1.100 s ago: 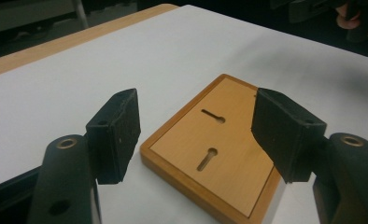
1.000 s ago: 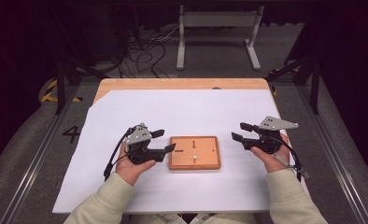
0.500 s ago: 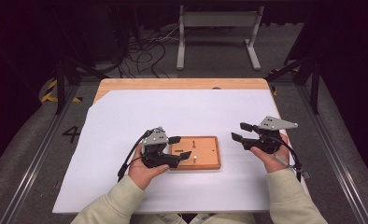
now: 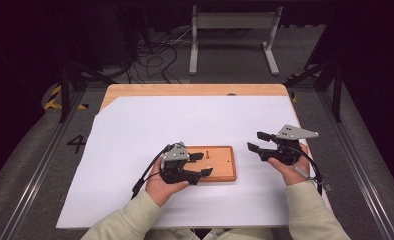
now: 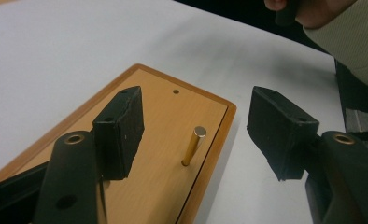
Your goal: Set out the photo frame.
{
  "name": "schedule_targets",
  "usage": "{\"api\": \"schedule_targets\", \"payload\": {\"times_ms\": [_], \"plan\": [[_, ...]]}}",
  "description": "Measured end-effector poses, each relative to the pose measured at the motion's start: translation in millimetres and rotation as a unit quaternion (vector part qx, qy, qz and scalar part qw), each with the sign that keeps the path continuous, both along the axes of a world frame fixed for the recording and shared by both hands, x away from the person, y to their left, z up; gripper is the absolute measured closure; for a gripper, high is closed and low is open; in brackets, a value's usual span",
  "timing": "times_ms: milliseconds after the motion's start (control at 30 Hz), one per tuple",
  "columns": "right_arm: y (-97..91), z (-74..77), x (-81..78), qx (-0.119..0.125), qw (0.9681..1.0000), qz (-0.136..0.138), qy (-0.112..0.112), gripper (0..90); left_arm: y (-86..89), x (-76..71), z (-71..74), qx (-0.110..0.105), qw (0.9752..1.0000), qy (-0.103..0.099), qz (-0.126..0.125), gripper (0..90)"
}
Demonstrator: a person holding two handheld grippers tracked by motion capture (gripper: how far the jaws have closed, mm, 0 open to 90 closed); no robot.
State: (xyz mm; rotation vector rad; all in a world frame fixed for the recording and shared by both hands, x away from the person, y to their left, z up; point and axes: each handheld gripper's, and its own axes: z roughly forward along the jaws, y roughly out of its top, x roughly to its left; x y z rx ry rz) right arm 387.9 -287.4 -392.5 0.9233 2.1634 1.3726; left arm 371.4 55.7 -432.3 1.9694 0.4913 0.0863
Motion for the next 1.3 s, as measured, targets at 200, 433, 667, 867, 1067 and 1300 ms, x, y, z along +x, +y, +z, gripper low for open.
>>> {"api": "schedule_targets", "payload": {"times_ms": [200,433,667,867,1067,1300], "plan": [[0.0,-0.6,-0.5,0.0,1.0,0.0,0.002,42.0,-6.2,1.8,-12.1,0.009,0.9999,-0.005,-0.005,44.1],[-0.4,-1.0,-1.0,0.001,1.0,-0.001,0.004,41.7,-12.6,3.7,-21.8,0.019,0.9997,0.0,-0.015,53.1],[-0.7,-1.5,-1.3,0.0,1.0,0.0,0.005,41.6,-16.9,6.1,-27.7,0.039,0.999,-0.001,-0.019,61.2],[-1.5,-2.0,-1.3,0.001,1.0,-0.001,0.005,41.6,-17.0,5.3,-27.1,0.054,0.9981,-0.008,-0.027,79.0],[-1.1,-2.3,-1.3,0.002,1.0,0.002,0.003,42.2,-17.0,4.3,-26.6,0.065,0.997,-0.031,-0.028,83.4],[-0.4,-3.4,-1.2,-0.001,1.0,0.003,0.006,42.2,-16.4,5.9,-25.7,0.069,0.9965,-0.03,-0.036,83.5]]}}
